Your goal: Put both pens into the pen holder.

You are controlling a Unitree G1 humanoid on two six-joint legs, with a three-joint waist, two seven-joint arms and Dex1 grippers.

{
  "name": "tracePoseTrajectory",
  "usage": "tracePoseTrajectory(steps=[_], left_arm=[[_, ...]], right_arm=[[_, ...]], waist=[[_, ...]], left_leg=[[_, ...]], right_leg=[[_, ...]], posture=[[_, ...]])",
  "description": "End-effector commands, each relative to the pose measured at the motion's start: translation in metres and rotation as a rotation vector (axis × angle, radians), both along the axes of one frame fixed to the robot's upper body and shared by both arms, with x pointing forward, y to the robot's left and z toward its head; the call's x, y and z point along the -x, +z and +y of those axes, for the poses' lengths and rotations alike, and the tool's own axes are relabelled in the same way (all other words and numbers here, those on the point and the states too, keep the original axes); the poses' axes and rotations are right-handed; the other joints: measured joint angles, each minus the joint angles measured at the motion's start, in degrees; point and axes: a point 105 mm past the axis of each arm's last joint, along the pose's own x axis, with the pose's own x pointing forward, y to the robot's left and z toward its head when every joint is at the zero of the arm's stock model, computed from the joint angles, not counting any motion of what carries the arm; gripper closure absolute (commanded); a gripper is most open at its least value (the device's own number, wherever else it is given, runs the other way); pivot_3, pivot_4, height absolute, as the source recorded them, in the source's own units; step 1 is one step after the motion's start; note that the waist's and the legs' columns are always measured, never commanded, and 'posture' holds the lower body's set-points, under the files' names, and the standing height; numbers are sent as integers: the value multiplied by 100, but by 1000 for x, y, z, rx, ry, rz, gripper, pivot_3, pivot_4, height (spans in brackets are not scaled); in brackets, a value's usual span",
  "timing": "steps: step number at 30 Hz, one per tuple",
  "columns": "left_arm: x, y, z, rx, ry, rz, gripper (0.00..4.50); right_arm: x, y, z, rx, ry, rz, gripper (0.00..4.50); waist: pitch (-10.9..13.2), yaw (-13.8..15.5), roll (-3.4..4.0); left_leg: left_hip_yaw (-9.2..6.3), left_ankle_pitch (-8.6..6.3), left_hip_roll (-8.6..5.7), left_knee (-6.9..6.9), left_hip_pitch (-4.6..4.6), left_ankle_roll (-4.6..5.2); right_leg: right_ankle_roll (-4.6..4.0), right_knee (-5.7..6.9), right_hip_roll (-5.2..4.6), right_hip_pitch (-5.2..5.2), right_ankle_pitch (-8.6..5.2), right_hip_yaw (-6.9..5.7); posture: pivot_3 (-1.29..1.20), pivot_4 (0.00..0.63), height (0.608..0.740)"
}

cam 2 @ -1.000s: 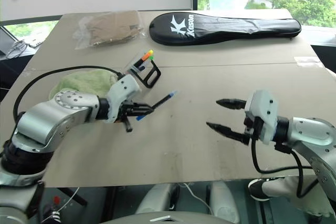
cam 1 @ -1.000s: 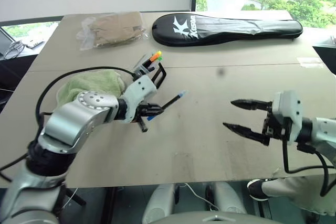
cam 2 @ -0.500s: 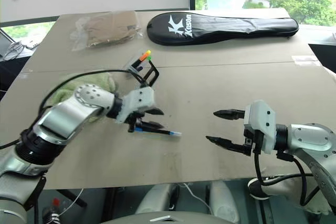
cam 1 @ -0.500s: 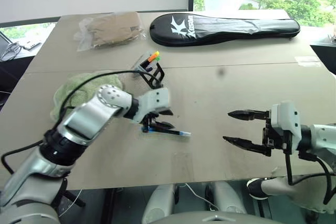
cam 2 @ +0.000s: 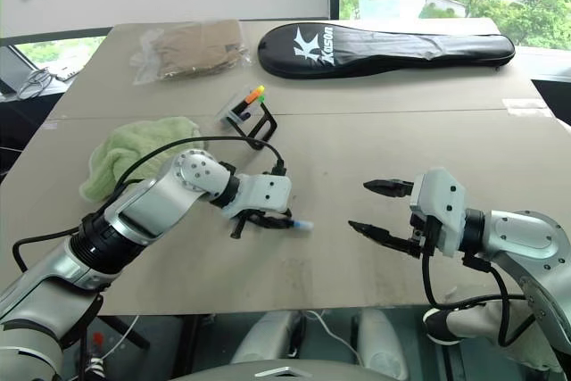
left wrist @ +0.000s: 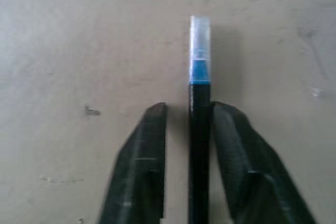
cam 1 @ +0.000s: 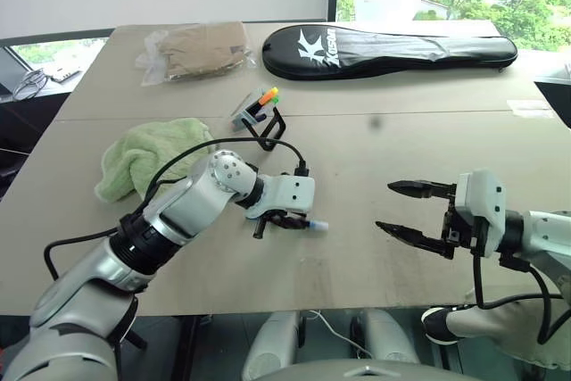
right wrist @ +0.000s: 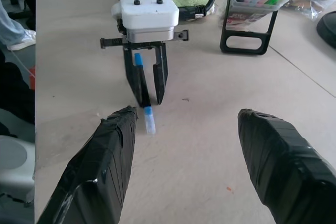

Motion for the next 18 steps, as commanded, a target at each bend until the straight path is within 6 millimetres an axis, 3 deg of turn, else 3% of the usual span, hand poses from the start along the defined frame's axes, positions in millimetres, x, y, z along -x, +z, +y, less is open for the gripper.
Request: tracePoseTrajectory(steps=[1,3,5,8,11,13,15,18], left_arm=[[5,-9,1,-7,-40,22,4456],[5,-1,-2,44,-39,18,4456],[0,19,-11,176,9,30,4456],[-24,82,-31,541,187,37,4456],[-53,147,-34,914,369,30,4456],[-70,191,-25,1157,450,-105,4456],[-78,227,-10,1224,473,-478,4456],[-73,239,-6,1157,410,-883,4456]], right_arm=[[4,5,2,-3,4,-33,1229],[3,4,2,-7,-2,-27,1229],[2,3,2,-14,-11,-25,1229],[0,6,0,-34,-23,-32,1229],[-2,8,-1,-47,-26,-35,1229],[-5,7,0,-48,-23,-36,1229],[-9,10,3,-61,-2,-41,1229],[-14,15,7,-90,29,-46,1229]], waist=[[-1,-13,1],[-1,-20,2],[-1,-18,1],[5,1,-9],[12,-20,-21],[10,-62,-22],[10,-142,-23],[10,-189,-23]], left_leg=[[0,0,0,-1,5,0],[1,0,0,-3,8,0],[1,0,0,-4,8,0],[-17,0,-3,13,-12,0],[-24,0,-5,21,-20,0],[-24,0,-4,22,-21,-1],[-4,0,0,18,-16,-1],[22,1,2,-1,3,-2]], right_leg=[[0,0,-1,4,0,0],[0,1,-2,4,0,1],[0,1,-2,3,0,1],[1,1,-2,-1,0,-14],[1,2,-3,-2,-1,-24],[1,0,-6,-2,-1,-27],[2,0,-8,-3,-1,-21],[2,4,-8,-2,0,-1]], posture=[[0,150,740],[0,150,740],[0,150,740],[0,150,740],[0,150,740],[0,150,740],[0,150,740],[0,150,740]])
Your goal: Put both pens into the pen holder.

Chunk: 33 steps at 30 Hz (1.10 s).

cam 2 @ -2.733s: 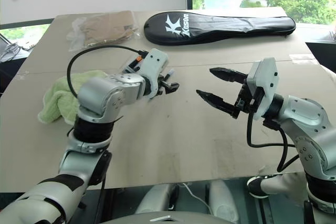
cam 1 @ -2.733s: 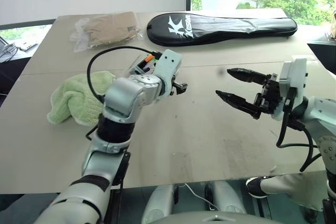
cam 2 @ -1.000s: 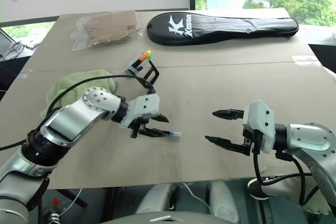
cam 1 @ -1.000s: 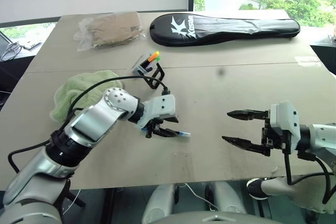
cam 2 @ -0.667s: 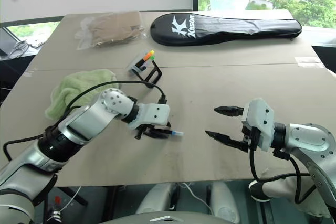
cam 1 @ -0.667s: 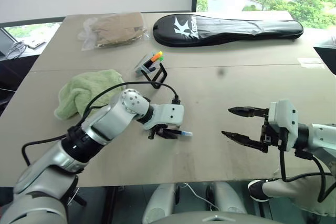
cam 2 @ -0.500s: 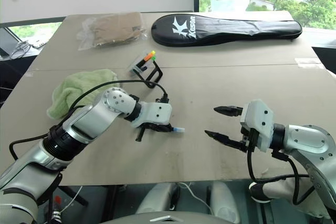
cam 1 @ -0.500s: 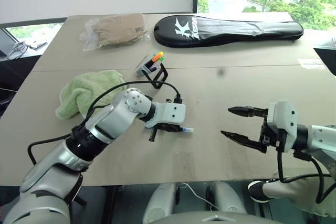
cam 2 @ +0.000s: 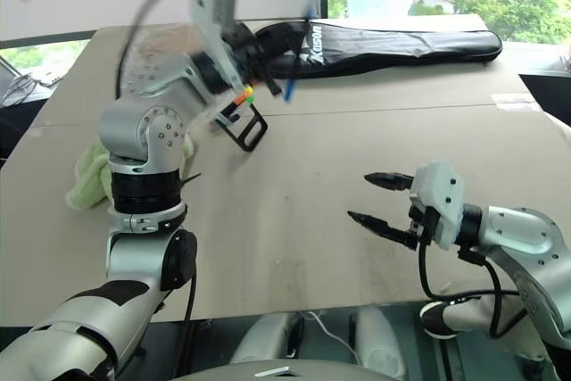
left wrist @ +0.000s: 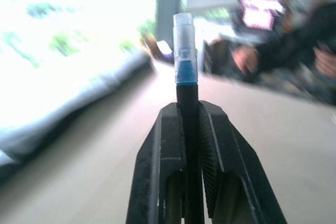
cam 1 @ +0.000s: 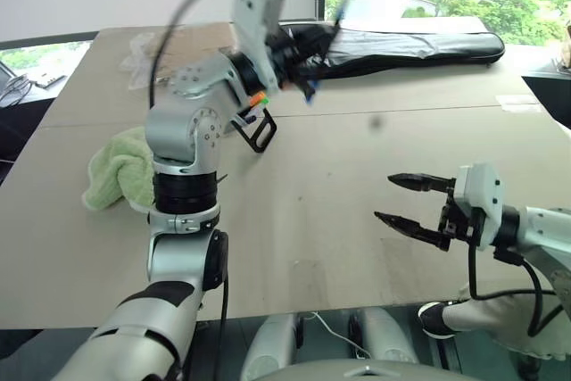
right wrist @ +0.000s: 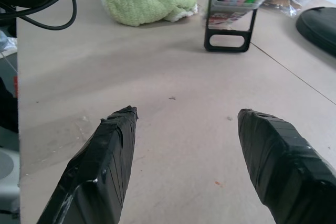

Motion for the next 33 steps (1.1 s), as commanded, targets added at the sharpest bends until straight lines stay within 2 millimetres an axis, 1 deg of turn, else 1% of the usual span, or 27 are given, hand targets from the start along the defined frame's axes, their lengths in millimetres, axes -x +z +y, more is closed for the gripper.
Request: tracePoseTrajectory(steps=[1,3,5,9,11,14,17,21,24,25,28,30,31,33], left_arm=[[6,11,10,-147,223,-383,4456],[6,-1,12,-211,267,-484,4456],[5,-6,13,-211,273,-520,4456],[-7,-34,28,-290,313,-551,4456],[-11,-44,35,-305,313,-556,4456],[-16,-60,41,-329,285,-537,4456],[-20,-70,45,-298,255,-489,4456],[-18,-77,43,-293,219,-485,4456],[-17,-80,46,-298,224,-488,4456],[-18,-82,48,-305,236,-485,4456],[-23,-93,65,-331,296,-446,4456],[-23,-96,71,-338,311,-444,3583],[-22,-95,72,-333,313,-446,3398],[-19,-93,72,-324,305,-458,2603]], right_arm=[[-1,13,7,-42,59,-42,1229],[-2,21,9,-80,78,-62,1229],[-2,27,9,-113,91,-74,1229],[-5,63,7,-276,85,-145,1229],[-5,70,7,-291,83,-163,1229],[-5,74,8,-297,82,-174,1229],[-5,76,7,-284,75,-178,1229],[-5,74,8,-274,67,-173,1229],[-4,73,8,-271,63,-168,1229],[-4,72,8,-271,62,-166,1229],[-4,72,8,-270,60,-163,1229],[-5,71,9,-269,61,-160,1229],[-5,70,9,-266,62,-158,1229],[-6,70,9,-263,62,-154,1229]], waist=[[0,5,0],[0,38,0],[0,94,0],[1,153,-2],[0,154,-1],[0,155,-2],[0,150,-2],[0,138,-1],[0,129,-2],[0,126,-1],[-1,111,-1],[-1,92,-1],[-1,76,-1],[-1,65,-1]], left_leg=[[0,0,1,-2,2,0],[0,0,2,-4,6,0],[-3,0,0,-2,5,0],[-7,0,-3,4,-24,-1],[-8,0,-3,3,-25,-1],[-10,0,-4,1,-25,-1],[-11,0,-5,2,-29,-1],[-11,0,-6,2,-29,-1],[-11,0,-6,1,-29,-1],[-11,0,-6,2,-29,-1],[-10,0,-6,2,-29,0],[-11,0,-6,2,-28,0],[-11,0,-6,2,-28,-1],[-12,0,-6,2,-29,-1]], right_leg=[[0,0,1,1,0,0],[0,1,0,-1,0,3],[0,-1,-3,-2,1,3],[0,5,-4,-33,1,1],[0,4,-5,-34,1,-2],[0,4,-5,-34,1,-4],[0,5,-6,-35,1,-5],[0,6,-7,-37,1,-6],[0,7,-6,-37,1,-5],[0,7,-6,-37,1,-5],[0,10,-6,-37,1,-5],[0,12,-5,-37,1,-5],[0,12,-5,-38,1,-5],[1,11,-5,-39,1,-6]], posture=[[0,150,740],[0,150,740],[0,150,740],[0,150,740],[0,150,740],[0,150,740],[0,150,740],[0,150,740],[0,150,740],[0,150,740],[0,150,740],[0,150,740],[0,150,740],[0,150,740]])
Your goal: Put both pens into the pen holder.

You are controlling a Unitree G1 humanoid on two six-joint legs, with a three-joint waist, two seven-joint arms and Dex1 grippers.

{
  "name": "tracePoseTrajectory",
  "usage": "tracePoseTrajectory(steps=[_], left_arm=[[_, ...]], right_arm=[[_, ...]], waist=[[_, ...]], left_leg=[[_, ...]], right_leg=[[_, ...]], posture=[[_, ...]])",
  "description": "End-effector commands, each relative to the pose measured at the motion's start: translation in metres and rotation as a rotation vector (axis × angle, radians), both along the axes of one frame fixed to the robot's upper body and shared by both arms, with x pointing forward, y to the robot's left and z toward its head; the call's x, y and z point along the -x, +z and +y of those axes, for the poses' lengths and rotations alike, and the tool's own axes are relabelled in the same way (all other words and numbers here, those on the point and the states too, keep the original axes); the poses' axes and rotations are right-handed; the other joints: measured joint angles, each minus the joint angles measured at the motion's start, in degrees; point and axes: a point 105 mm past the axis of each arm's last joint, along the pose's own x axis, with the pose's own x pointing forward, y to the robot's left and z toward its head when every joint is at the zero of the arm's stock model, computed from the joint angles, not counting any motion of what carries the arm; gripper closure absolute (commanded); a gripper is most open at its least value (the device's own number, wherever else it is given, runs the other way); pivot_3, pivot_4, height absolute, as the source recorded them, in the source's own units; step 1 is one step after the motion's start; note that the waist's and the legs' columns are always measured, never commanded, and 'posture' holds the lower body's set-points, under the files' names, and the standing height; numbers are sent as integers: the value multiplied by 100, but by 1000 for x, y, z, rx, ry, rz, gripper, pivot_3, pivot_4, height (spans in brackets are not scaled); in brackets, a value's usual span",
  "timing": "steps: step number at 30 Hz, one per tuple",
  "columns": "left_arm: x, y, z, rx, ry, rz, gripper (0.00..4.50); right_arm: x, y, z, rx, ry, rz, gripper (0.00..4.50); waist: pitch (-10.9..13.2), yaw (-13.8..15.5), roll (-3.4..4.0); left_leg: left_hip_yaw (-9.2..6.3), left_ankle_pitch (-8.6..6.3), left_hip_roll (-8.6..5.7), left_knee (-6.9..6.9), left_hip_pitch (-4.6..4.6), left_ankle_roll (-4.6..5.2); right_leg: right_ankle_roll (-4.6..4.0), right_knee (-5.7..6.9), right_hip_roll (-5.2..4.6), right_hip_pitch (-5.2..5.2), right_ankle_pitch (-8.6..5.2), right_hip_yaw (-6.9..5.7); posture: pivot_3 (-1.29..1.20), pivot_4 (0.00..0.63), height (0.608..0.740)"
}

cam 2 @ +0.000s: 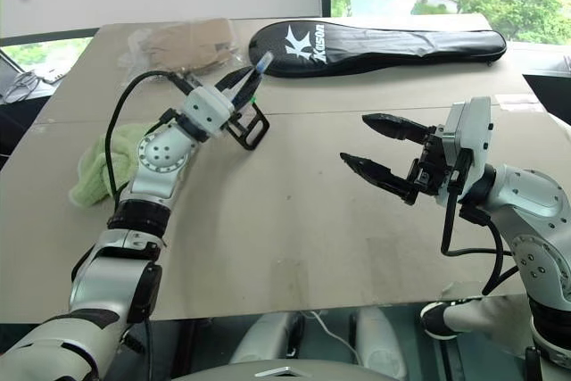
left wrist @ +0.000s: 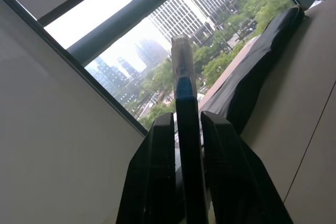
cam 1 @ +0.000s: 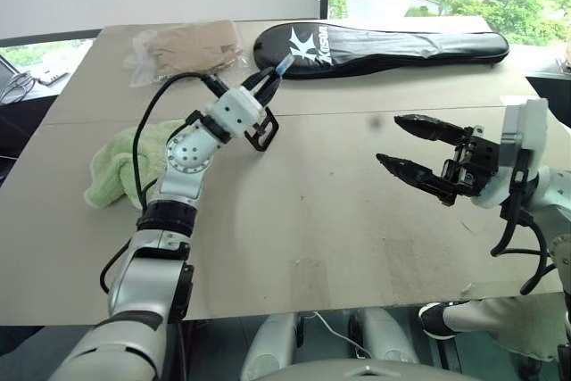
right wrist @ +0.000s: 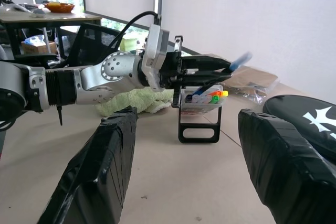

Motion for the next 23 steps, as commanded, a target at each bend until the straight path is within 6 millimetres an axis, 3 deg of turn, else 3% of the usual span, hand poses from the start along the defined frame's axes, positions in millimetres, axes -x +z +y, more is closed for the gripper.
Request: tracePoseTrajectory(steps=[1,6,8,11,13,17,23], left_arm=[[8,19,3,22,-13,-85,2468],[41,28,-19,78,-192,-57,318],[56,28,-27,147,-268,50,318],[86,12,-35,265,-360,334,318],[97,-2,-28,338,-330,494,318],[118,-50,-2,292,-154,749,318],[145,-70,20,342,-58,901,318]], right_arm=[[5,7,2,9,17,-37,1229],[3,5,-1,16,3,-36,1229],[3,3,-3,29,-12,-30,1229],[2,-10,-10,79,-57,-2,1229],[1,-22,-19,120,-100,36,1229],[-11,-65,-53,266,-275,193,1229],[-10,-80,-81,294,-391,245,1229]], waist=[[0,5,0],[0,-45,0],[-2,-64,3],[-3,-91,6],[-5,-78,8],[-8,-47,12],[-9,10,17]], left_leg=[[-2,0,-1,0,-1,0],[-4,0,-1,0,-4,0],[-12,0,0,0,-5,0],[-13,0,3,-4,-5,0],[-12,0,5,-12,-3,0],[-11,0,5,-8,8,0],[-4,-1,7,-10,18,1]], right_leg=[[0,-1,-1,0,0,-3],[0,-4,-6,0,0,3],[0,-5,-7,0,0,10],[0,-6,-6,0,0,19],[-1,-8,-7,0,0,23],[-1,-4,-3,9,0,23],[-1,-7,-1,18,-1,29]], posture=[[0,150,740],[0,150,740],[0,150,740],[0,150,740],[0,150,740],[0,150,740],[0,150,740]])
